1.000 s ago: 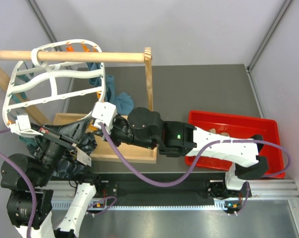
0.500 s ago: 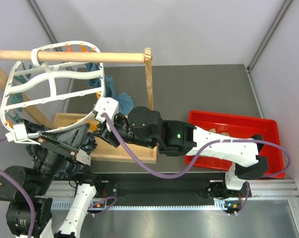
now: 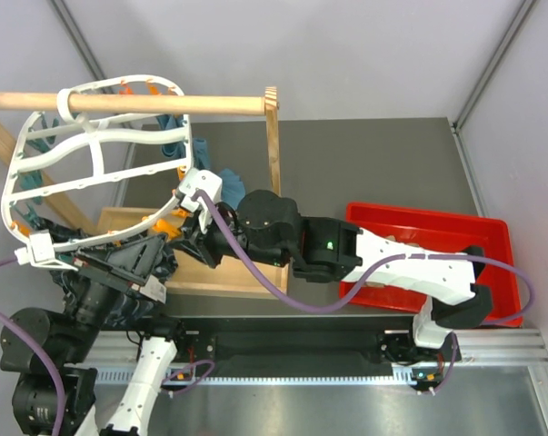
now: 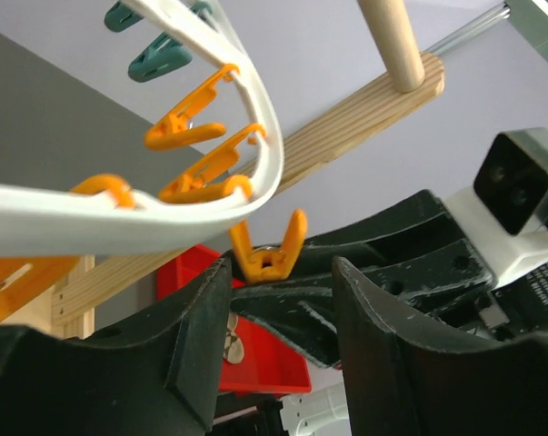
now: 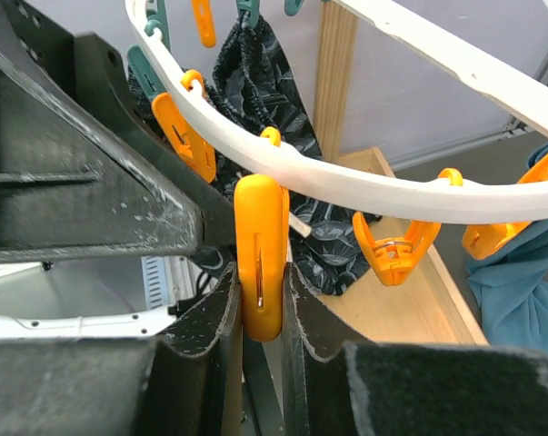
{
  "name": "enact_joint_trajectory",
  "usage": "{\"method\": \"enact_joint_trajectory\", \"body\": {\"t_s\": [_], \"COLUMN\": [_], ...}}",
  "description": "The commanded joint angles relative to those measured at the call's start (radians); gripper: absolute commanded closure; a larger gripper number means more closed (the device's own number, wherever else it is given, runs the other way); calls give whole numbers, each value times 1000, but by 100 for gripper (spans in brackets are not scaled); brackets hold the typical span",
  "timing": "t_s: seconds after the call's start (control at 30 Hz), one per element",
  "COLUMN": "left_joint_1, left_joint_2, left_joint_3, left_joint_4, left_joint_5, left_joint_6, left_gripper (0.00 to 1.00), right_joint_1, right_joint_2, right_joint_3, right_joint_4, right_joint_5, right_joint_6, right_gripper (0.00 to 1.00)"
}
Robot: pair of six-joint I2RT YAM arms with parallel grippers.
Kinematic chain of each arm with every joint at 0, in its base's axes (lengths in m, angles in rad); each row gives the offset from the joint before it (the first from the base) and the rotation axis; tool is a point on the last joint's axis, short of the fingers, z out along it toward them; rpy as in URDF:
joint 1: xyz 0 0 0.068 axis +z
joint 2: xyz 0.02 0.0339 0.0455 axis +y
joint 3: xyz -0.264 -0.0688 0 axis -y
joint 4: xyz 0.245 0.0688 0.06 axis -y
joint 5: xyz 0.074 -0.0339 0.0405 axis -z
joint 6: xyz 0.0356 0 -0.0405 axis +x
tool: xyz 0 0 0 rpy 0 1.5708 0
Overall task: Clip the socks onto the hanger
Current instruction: Open the clamp at the hanger.
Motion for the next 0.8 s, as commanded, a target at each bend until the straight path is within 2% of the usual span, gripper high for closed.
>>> {"method": "enact_joint_trajectory", "body": {"t_s": [0.0, 0.2, 0.4, 0.63, 0.77], "left_joint_1": [5, 5, 5, 5, 6], "left_joint_2": [-16, -30, -15, -73, -62], "left_joint_3": [0, -43, -56, -78, -104], "left_joint_4": [-72, -59, 42, 154, 158], "left_joint_5": [-11, -25, 32, 60, 54], "left_joint_6": [25, 2, -21, -12, -26], "left_gripper": [47, 48, 48, 44, 41], "right_joint_1": [-12, -12, -17, -24, -24], "right_joint_2": [-71, -76, -79, -78, -71], "right_joint_3": [12, -2, -25, -37, -39], "right_joint_4": [71, 81, 92, 101, 107], "right_joint_5": [-28, -45, -42, -52, -74], "right_joint_6": [31, 35, 34, 35, 42], "right_gripper": [100, 100, 100, 100, 100]}}
